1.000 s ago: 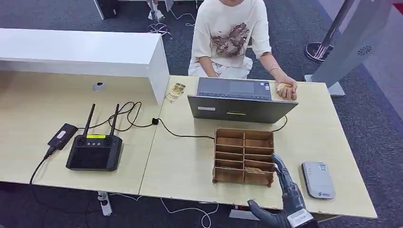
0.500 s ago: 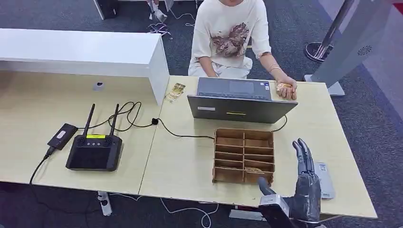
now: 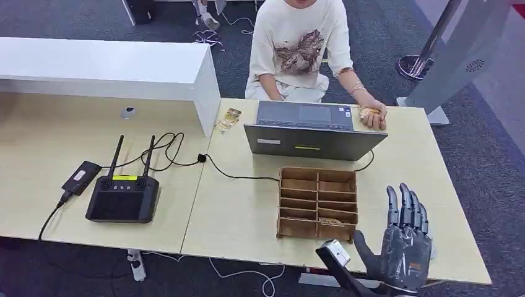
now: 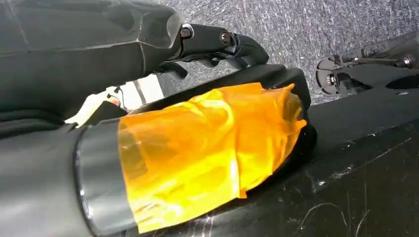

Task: Pass the card to the sensor for recognition and then transmit it.

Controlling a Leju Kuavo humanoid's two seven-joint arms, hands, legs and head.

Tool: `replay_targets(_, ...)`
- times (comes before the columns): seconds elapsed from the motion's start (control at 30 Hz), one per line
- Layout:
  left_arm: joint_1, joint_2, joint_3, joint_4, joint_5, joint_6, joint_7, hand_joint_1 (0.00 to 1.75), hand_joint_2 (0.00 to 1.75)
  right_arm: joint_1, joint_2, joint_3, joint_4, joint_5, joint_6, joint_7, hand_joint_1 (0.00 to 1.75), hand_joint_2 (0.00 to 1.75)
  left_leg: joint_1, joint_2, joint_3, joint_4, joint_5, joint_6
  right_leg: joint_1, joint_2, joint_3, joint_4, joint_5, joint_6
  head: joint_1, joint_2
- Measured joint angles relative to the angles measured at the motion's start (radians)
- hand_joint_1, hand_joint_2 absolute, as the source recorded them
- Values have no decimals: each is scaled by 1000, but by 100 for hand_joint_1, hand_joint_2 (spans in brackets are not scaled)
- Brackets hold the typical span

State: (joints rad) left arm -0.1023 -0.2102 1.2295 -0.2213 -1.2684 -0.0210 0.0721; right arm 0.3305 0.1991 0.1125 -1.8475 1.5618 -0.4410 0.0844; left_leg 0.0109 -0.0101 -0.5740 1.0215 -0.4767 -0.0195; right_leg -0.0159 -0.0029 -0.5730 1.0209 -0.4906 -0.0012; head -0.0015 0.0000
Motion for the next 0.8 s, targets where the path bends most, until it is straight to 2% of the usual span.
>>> replay_targets(0.13, 0, 0, 0, 0, -3, 0, 0, 0, 0, -5, -23, 13, 17, 10, -4, 14, 0, 175, 0, 0, 0, 0, 0, 0, 0, 0, 0, 0, 0, 0, 0, 0)
replay_targets(0.17, 0, 0, 0, 0, -3, 0, 0, 0, 0, -7, -30, 14, 21, 11, -4, 35, 0, 175, 0, 0, 0, 0, 0, 0, 0, 0, 0, 0, 0, 0, 0, 0)
replay_targets(0.2, 0, 0, 0, 0, -4, 0, 0, 0, 0, -13, -59, 18, 24, 11, -2, 78, 0, 175, 0, 0, -1, 0, 0, 0, 0, 0, 0, 0, 0, 0, 0, 0)
replay_targets(0.23, 0, 0, 0, 0, -6, 0, 0, 0, 0, -32, -98, 34, 27, 11, 9, 167, 0, 175, 0, 0, -1, 0, 0, 0, 0, 0, 0, 0, 0, 0, -1, 0)
replay_targets(0.27, -1, 0, 0, 0, -6, 0, 0, 0, 0, -69, -161, 68, 31, 11, 27, 293, 0, 175, 0, 2, -2, 0, 0, 0, -1, 1, 0, 0, 2, 0, -1, 0)
replay_targets(0.3, -2, 0, 0, 0, -9, 0, 0, 0, 0, -112, -234, 127, 36, 11, 42, 453, 0, 175, -1, 3, -2, 0, 0, 0, -1, 3, -1, 0, 2, 1, 0, 0)
replay_targets(0.33, -3, 0, 0, 0, -9, -1, 0, 0, 0, -147, -298, 190, 42, 11, 48, 575, 0, 175, 0, 5, -1, 1, 0, 0, -1, 4, 0, 0, 2, 1, 1, 0)
replay_targets(0.37, -3, 1, 0, 0, -9, -2, 0, 0, 0, -177, -342, 246, 47, 12, 52, 637, 0, 175, 0, 5, 0, 1, 0, 0, 0, 5, 0, -1, 3, 1, 2, 0)
replay_targets(0.43, -3, 0, -1, 0, -11, -3, 0, 0, 0, -212, -401, 353, 68, 12, 58, 629, 0, 175, -1, 4, 0, 2, 0, 1, -1, 3, 0, -1, 3, 1, 0, 0)
replay_targets(0.57, -2, 1, -1, 0, -12, -8, -5, 0, 0, -266, -474, 507, 125, 12, 50, 615, 0, 175, 0, 3, 0, 2, 1, 1, 0, 2, 0, 0, 3, 0, 0, 0)
replay_targets(0.63, -2, 2, -1, 0, -11, -9, -10, 0, 0, -277, -494, 549, 153, 12, 41, 613, 0, 175, 0, 3, 0, 2, 1, 0, 0, 2, -1, 0, 3, 0, 0, 0)
replay_targets(0.8, -2, 2, -1, 0, -9, -9, -13, 0, 0, -293, -519, 587, 193, 12, 32, 613, 0, 175, 0, 3, -1, 2, 0, 0, 0, 3, -1, 0, 2, 0, 0, 0)
